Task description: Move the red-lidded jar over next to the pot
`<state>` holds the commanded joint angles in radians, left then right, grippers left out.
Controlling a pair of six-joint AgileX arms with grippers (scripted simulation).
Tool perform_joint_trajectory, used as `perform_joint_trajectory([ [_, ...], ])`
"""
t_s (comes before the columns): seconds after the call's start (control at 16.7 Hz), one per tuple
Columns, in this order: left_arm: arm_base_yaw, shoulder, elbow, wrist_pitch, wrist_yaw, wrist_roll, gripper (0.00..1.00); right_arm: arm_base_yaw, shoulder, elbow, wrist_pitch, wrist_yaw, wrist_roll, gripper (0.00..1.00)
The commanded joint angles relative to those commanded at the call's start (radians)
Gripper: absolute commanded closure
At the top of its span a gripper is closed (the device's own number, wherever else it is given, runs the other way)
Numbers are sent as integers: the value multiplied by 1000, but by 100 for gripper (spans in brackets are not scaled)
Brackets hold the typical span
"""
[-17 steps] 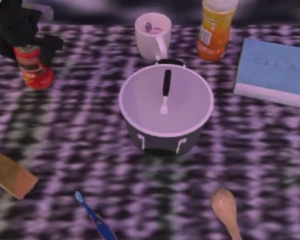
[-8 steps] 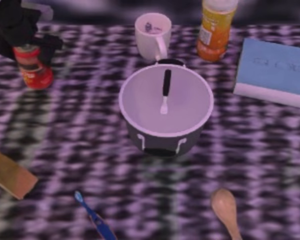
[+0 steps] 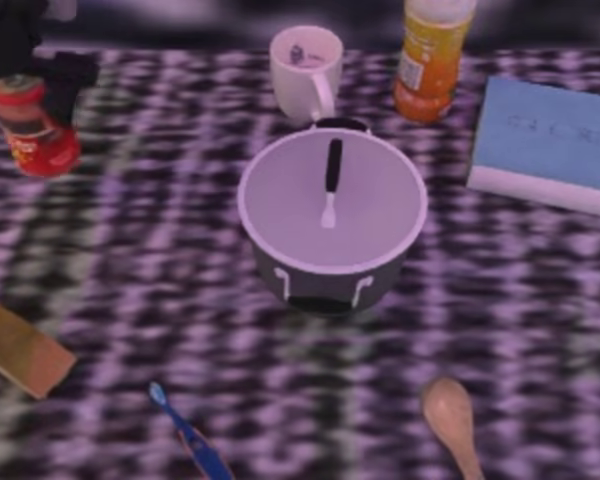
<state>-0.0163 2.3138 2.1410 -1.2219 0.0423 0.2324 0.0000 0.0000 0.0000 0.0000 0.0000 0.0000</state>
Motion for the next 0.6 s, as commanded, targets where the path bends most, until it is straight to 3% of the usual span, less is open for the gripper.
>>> perform_joint_trajectory([
  [0.24,7,-167,-176,14,-1,0,100,0,0,0,0,0,0,0],
  [0.6,1,-188,-199,16,-2,-1,100,0,0,0,0,0,0,0],
])
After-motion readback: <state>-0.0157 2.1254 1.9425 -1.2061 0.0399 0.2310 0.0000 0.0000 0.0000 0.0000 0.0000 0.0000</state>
